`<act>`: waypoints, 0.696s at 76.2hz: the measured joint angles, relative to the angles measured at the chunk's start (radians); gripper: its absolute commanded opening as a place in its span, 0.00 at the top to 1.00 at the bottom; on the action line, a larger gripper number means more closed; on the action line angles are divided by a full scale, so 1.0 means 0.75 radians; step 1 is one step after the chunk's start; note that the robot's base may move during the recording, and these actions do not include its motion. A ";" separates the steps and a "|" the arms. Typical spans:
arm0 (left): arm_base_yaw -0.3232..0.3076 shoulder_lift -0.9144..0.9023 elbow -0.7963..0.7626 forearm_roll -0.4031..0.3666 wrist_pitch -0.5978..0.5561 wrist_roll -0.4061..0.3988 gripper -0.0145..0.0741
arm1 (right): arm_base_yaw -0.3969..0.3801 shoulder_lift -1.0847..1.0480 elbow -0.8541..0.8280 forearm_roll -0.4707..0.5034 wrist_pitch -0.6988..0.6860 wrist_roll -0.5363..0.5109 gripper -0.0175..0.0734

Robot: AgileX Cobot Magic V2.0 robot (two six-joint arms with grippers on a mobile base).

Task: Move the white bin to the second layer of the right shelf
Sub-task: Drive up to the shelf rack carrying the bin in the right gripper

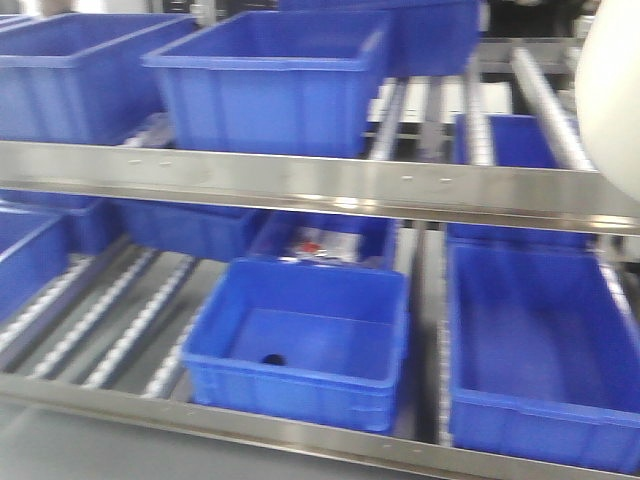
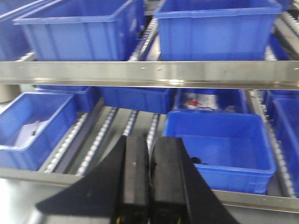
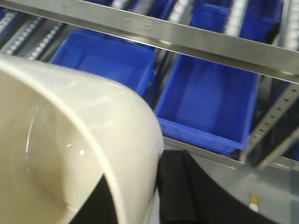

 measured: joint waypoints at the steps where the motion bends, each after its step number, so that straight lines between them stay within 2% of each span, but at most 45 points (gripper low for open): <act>1: 0.000 0.000 0.000 0.000 0.000 0.000 0.74 | 0.000 0.000 0.000 0.000 0.000 0.000 0.75; 53: 0.000 0.000 0.000 0.000 0.000 0.000 0.74 | 0.000 0.000 0.000 0.000 0.000 0.000 0.75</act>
